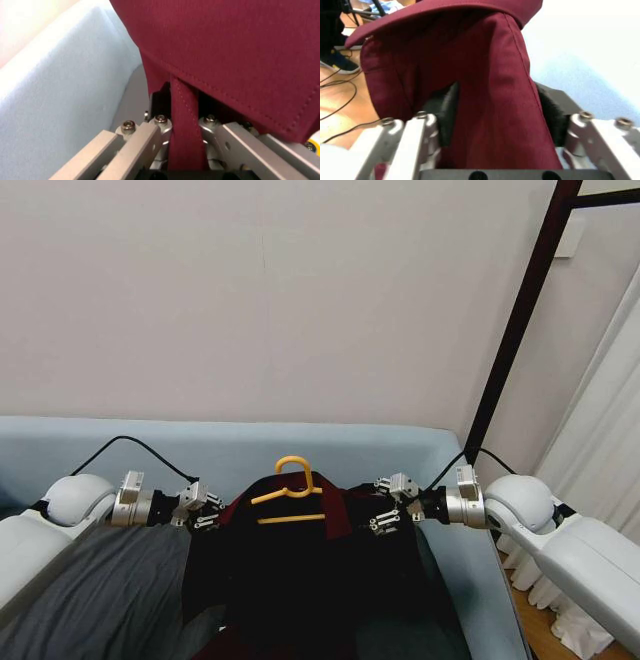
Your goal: Pick up the clothes from the sofa and hang them on the clothes hanger.
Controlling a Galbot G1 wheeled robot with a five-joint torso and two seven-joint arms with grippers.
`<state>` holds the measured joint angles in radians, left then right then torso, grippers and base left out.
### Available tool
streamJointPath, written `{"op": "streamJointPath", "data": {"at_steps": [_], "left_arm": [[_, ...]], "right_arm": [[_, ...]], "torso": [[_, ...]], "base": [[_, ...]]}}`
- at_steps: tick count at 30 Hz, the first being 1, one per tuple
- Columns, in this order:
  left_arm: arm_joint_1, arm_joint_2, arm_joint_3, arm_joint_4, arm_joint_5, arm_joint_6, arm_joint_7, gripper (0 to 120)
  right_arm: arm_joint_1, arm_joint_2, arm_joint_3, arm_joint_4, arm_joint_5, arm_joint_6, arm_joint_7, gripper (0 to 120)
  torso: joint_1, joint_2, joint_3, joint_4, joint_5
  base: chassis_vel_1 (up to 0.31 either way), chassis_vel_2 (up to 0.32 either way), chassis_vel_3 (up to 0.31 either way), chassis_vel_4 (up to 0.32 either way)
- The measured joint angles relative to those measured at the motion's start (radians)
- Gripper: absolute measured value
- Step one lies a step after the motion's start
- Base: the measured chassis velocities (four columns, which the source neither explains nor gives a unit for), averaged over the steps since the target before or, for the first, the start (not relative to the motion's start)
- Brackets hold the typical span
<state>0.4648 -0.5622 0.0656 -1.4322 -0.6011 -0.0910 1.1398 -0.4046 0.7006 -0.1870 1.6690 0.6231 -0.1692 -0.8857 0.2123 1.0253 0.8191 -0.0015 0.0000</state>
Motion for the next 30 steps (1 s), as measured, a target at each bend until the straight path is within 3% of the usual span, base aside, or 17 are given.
{"op": "streamJointPath", "data": {"at_steps": [7,9,12,28,30], "left_arm": [[-0.024,-0.016,0.016,0.018,0.012,-0.01,0.005,1],[-0.027,-0.017,0.018,0.019,0.013,-0.01,0.006,1],[-0.037,-0.024,0.023,0.022,0.023,-0.012,0.013,1],[-0.044,-0.022,0.033,0.016,0.018,-0.043,-0.018,2],[-0.049,-0.027,0.041,0.001,0.004,-0.048,-0.019,10]], "right_arm": [[-0.014,0.0,0.005,-0.007,-0.014,0.0,-0.045,26],[-0.015,0.0,0.005,-0.007,-0.015,0.0,-0.049,23],[-0.023,0.003,0.006,-0.007,-0.022,0.002,-0.06,8],[-0.043,0.001,0.014,0.018,-0.026,0.018,0.0,7],[-0.043,0.008,0.011,0.023,-0.025,0.024,-0.004,7]], "torso": [[0.0,0.0,0.0,0.0,-0.0001],[0.0,0.0,0.0,0.0,-0.0001],[0.0,0.0,0.0,0.0,0.0],[0.0,0.0,0.0,0.0001,-0.0001],[0.0,0.0,0.0,-0.0002,0.0]], "base": [[0.0,0.0,0.0,0.0],[0.0,0.0,0.0,0.0],[0.0,0.0,0.0,0.0],[0.0,0.0,0.0,0.0],[0.0,0.0,0.0,0.0]]}}
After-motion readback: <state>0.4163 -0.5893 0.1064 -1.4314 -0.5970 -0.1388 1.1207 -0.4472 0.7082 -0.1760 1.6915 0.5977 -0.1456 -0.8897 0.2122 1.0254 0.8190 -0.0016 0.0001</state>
